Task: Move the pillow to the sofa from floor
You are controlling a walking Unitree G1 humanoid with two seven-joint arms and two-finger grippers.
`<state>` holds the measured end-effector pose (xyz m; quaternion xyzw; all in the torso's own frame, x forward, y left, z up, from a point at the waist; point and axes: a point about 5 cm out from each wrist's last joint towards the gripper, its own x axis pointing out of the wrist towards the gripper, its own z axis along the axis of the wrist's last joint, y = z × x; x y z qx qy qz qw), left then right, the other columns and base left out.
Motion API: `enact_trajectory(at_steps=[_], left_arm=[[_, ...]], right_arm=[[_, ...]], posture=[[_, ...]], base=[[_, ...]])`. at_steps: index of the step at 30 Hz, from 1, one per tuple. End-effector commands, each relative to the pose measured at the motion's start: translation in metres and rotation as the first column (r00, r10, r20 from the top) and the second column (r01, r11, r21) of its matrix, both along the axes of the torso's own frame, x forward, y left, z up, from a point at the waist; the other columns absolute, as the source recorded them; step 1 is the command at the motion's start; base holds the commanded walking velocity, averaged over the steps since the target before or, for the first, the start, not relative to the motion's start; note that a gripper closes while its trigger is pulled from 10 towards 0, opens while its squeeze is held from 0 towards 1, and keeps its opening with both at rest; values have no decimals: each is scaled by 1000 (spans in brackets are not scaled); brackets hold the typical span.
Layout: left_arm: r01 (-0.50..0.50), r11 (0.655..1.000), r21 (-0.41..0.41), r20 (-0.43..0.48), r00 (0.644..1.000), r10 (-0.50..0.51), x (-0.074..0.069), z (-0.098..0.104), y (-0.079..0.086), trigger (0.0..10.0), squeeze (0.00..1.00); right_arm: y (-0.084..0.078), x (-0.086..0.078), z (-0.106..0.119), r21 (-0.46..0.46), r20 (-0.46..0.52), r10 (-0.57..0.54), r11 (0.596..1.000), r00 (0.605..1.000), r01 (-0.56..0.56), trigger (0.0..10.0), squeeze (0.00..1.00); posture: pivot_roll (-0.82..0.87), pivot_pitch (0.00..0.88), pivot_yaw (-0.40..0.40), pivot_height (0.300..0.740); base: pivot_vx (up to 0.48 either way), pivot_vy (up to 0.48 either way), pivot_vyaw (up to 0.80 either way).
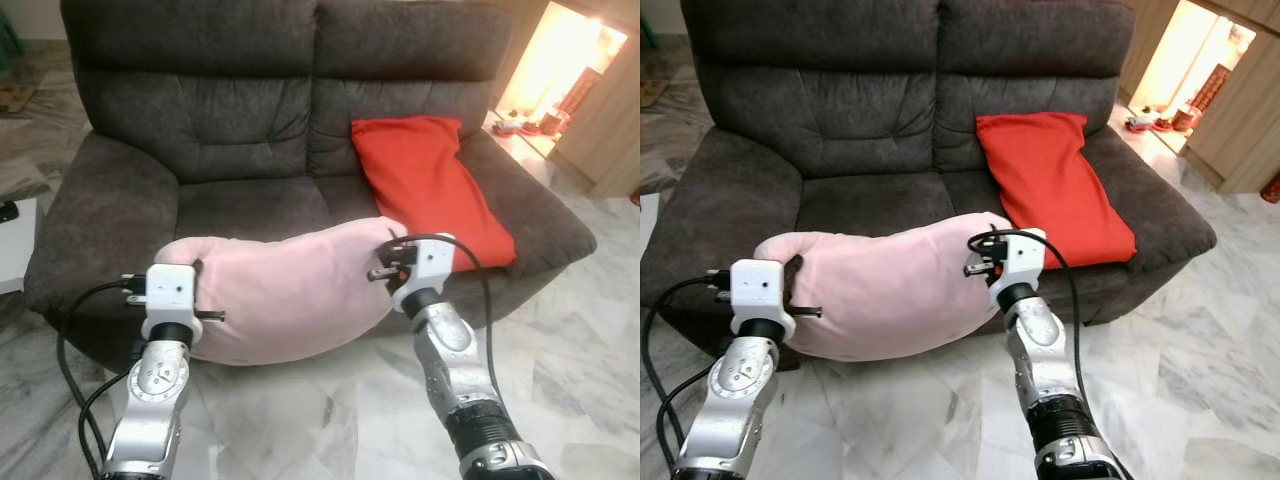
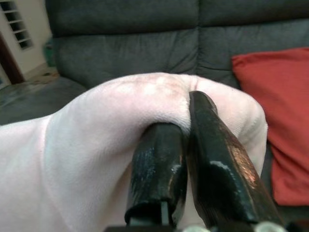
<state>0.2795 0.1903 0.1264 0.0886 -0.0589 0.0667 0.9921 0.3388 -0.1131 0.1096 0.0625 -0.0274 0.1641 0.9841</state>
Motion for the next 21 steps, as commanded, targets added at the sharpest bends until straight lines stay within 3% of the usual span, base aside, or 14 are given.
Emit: enact_trajectory(at_steps=[1,8,10,14,21], left_arm=[[16,1000,2,75,997,-16,-1,16,-6,10000,0],[-11,1000,-12,111,994,12,-7,25,-4,10000,0],[-15,1000,-11,117,993,16,-8,26,-4,10000,0],[-40,999,-1,147,988,40,-9,32,0,10000,0],[-38,999,-3,150,988,38,-6,34,-4,10000,0]], right_arm=[[0,4,21,-2,95,8,1000,995,-8,10000,0],[0,3,28,-26,136,27,999,990,-24,10000,0],[0,3,30,-26,148,30,999,989,-27,10000,0],[4,2,36,-12,176,64,998,982,-62,10000,0],[10,1,44,5,195,113,993,974,-116,10000,0]], posture=[[137,0,-95,740],[139,0,-99,740],[139,0,-99,740],[139,0,-100,740],[131,0,-97,740]], base=[[0,0,0],[0,0,0],[0,0,769],[292,0,775],[364,0,0]])
